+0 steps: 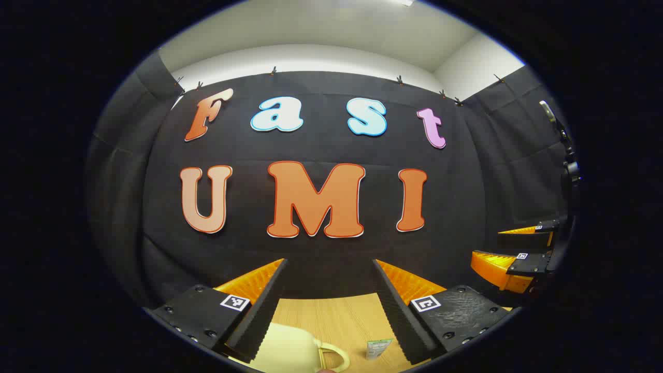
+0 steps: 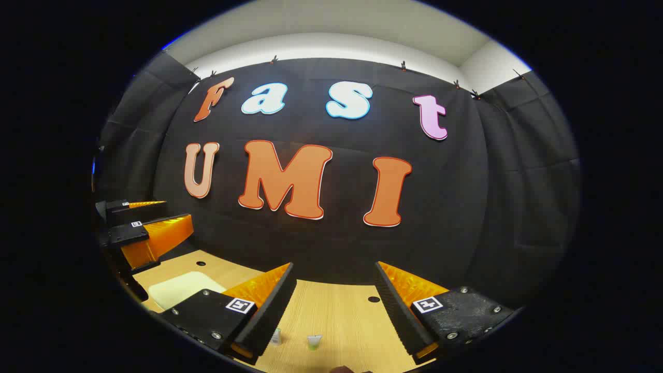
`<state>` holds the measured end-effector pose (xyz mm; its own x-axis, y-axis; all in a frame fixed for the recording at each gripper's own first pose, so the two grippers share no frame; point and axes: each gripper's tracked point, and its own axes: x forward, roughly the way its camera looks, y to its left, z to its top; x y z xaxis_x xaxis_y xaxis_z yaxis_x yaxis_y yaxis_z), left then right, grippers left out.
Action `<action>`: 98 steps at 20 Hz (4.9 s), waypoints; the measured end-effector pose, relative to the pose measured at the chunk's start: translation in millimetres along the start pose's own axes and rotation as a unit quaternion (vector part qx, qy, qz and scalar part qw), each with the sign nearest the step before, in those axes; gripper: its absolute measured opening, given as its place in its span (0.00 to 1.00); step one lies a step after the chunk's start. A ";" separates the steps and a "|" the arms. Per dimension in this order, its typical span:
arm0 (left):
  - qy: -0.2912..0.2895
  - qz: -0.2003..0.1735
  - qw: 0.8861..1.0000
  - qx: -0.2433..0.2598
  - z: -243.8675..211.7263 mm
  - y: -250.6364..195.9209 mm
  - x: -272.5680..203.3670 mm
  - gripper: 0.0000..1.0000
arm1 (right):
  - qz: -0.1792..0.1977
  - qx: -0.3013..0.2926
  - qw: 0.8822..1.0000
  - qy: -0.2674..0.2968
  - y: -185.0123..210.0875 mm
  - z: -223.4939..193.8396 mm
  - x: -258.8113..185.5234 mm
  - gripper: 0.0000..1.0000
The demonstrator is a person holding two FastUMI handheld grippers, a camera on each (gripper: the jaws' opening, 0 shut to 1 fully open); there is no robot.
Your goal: First open the suitcase, pack the skin care products into it, and then close the suitcase.
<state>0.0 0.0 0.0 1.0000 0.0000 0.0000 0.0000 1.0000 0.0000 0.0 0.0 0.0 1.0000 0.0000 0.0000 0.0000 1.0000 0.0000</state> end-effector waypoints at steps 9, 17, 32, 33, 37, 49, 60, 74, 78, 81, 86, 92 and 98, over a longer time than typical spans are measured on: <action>0.018 0.015 1.000 0.002 -18.1 -9.4 -8.4 0.95 | 0.025 0.007 1.000 0.003 4.6 -20.1 -8.3 0.96; 0.018 0.021 0.999 0.016 -24.1 -22.4 -0.5 0.96 | 0.042 0.009 0.999 0.009 0.0 -32.8 -4.2 0.95; 0.183 -0.061 0.981 0.022 -194.7 -98.5 -18.6 0.98 | 0.038 0.007 0.995 0.092 -28.9 -109.7 -14.0 0.96; 0.200 -0.066 0.977 0.017 -209.9 -102.0 -16.5 0.99 | 0.039 0.006 0.994 0.098 -29.7 -115.3 -14.6 0.96; 0.257 -0.070 0.964 0.018 -265.8 -113.7 -3.9 0.99 | 0.039 0.004 0.993 0.116 -36.6 -130.8 -13.1 0.96; 0.369 -0.044 0.928 -0.003 -389.2 -131.3 24.1 0.99 | 0.036 -0.011 0.989 0.146 -77.5 -159.3 14.4 0.96; 0.321 -0.028 0.944 0.072 -342.4 -97.7 -2.1 0.98 | 0.054 -0.011 0.988 0.142 -66.0 -160.8 33.9 0.96; 0.376 -0.040 0.855 0.355 -354.5 -24.4 -27.6 0.67 | 0.045 0.004 0.991 0.125 -72.1 -159.2 40.7 0.96; 0.379 -0.065 0.811 0.440 -364.2 -21.6 -26.8 0.45 | 0.040 0.016 0.991 0.124 -77.7 -161.5 42.7 0.96; 0.359 -0.074 0.804 0.468 -355.4 -30.5 -25.7 0.22 | 0.042 0.018 0.991 0.122 -79.3 -162.4 43.0 0.96; 0.360 -0.049 0.837 0.408 -333.9 -28.9 -18.8 0.10 | 0.055 0.019 0.991 0.119 -79.9 -164.1 42.9 0.96; 0.315 0.015 0.896 0.314 -265.0 -7.9 -10.3 0.10 | 0.086 0.025 0.990 0.111 -68.8 -161.0 49.3 0.96; 0.259 0.103 0.934 0.223 -209.2 18.9 -17.9 0.10 | 0.125 0.007 0.987 0.105 -36.0 -150.3 50.5 0.95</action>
<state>-17.9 18.9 -209.2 0.8449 0.3078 -0.4374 -0.0772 0.8795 0.4696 50.5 -36.0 -150.3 0.9466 0.2487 -0.2053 -0.2457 0.9685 0.0404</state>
